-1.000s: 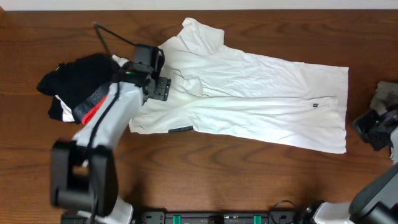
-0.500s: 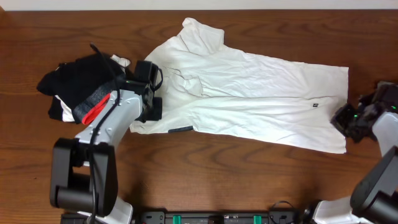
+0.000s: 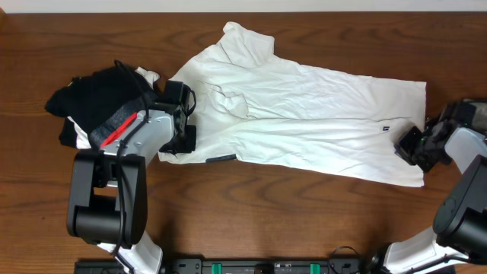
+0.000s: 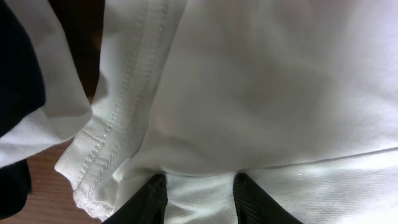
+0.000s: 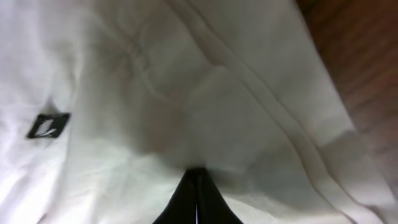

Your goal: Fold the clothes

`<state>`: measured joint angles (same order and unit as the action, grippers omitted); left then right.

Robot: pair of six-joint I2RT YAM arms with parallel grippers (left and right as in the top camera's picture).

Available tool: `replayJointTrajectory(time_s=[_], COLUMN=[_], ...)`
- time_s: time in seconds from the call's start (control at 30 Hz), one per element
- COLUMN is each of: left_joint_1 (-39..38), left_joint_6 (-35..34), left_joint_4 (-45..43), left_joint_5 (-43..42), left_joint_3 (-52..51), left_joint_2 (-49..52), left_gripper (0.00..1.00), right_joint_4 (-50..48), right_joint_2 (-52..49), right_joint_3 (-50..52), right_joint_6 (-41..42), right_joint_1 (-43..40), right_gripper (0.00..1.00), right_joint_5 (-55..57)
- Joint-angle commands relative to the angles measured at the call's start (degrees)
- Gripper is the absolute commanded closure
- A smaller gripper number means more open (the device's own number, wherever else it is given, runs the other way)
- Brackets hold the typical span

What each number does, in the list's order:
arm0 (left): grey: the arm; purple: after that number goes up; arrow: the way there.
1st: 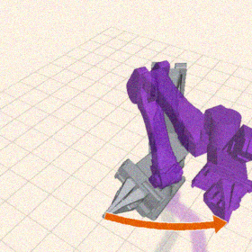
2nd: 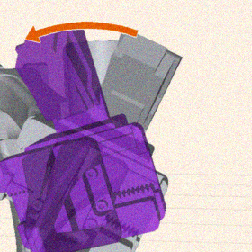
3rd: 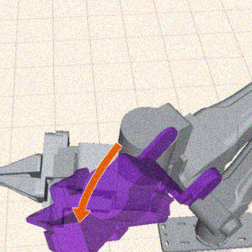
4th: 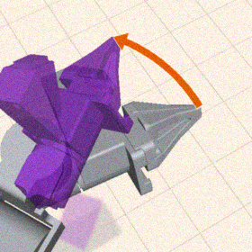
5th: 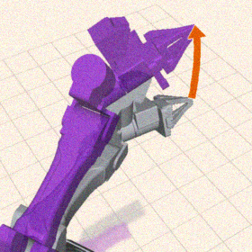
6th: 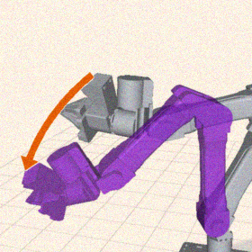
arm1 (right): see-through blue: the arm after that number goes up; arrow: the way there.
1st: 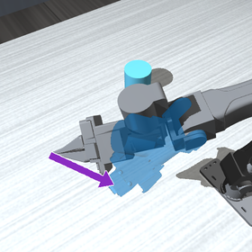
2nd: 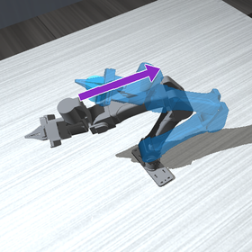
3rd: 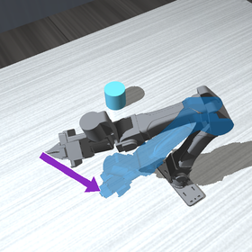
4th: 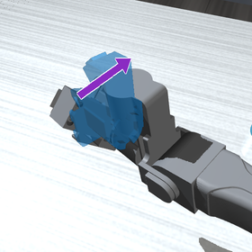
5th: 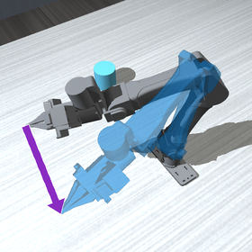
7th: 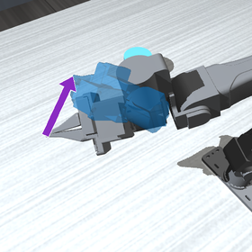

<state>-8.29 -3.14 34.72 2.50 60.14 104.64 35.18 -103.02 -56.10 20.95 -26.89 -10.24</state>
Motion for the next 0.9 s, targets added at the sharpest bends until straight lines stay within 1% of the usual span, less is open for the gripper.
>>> replayJointTrajectory(time_s=[0.0, 0.03, 0.13, 0.17, 0.27, 0.43, 0.53, 0.57, 0.67, 0.73, 0.87], left_joint_1=[1.5, 1.7, 1.7, 1.7, 1.7, 1.7, 1.7, 1.7, 1.7, 1.7, 1.7], left_joint_6=[0.7, 0.7, 0.7, 0.7, 0.8, 1.0, 0.9, 0.9, 0.9, 0.9, 0.9], left_joint_4=[-0.4, -0.4, -0.3, -0.3, -0.6, 0.1, 3.1, 4.3, 7.2, 7.4, 7.3], left_joint_5=[1.2, 1.2, 1.2, 1.2, 1.2, 1.2, 1.2, 1.2, 0.8, -1.0, -4.8], left_joint_3=[-0.7, -0.7, -0.7, -0.7, -0.7, 0.2, 2.6, 3.5, 5.5, 5.7, 5.7], left_joint_2=[3.6, 3.6, 3.6, 3.6, 3.6, 2.8, 1.0, 0.0, -3.6, -6.2, -9.9], left_gripper=[0.63, 0.62, 0.62, 0.62, 0.62, 0.62, 0.60, 0.56, 0.51, 0.48, 0.47], right_joint_4=[1.7, 1.7, 0.8, 0.0, -2.7, -2.3, -0.4, 0.5, 3.3, 5.6, 11.8], right_joint_2=[-5.4, -5.3, -5.2, -5.2, -5.2, -4.7, -2.5, -1.4, 2.7, 6.0, 12.0], right_joint_3=[2.9, 2.9, 2.8, 2.6, 2.0, -0.1, -1.6, -2.2, -3.2, -3.2, -3.2], right_joint_6=[3.5, 3.4, 3.4, 3.0, -4.2, -5.4, -5.4, -5.8, -6.8, -6.9, -6.5], right_joint_1=[-1.0, -1.3, -2.0, -2.2, -2.2, -2.4, -2.7, -2.8, -2.8, -2.7, -2.6], right_gripper=[0.98, 0.98, 0.98, 0.97, 0.92, 0.91, 0.88, 0.87, 0.78, 0.73, 0.70], right_joint_5=[24.4, 26.6, 27.5, 26.3, 18.6, 10.9, 7.8, 6.8, 3.0, 1.0, -1.1])
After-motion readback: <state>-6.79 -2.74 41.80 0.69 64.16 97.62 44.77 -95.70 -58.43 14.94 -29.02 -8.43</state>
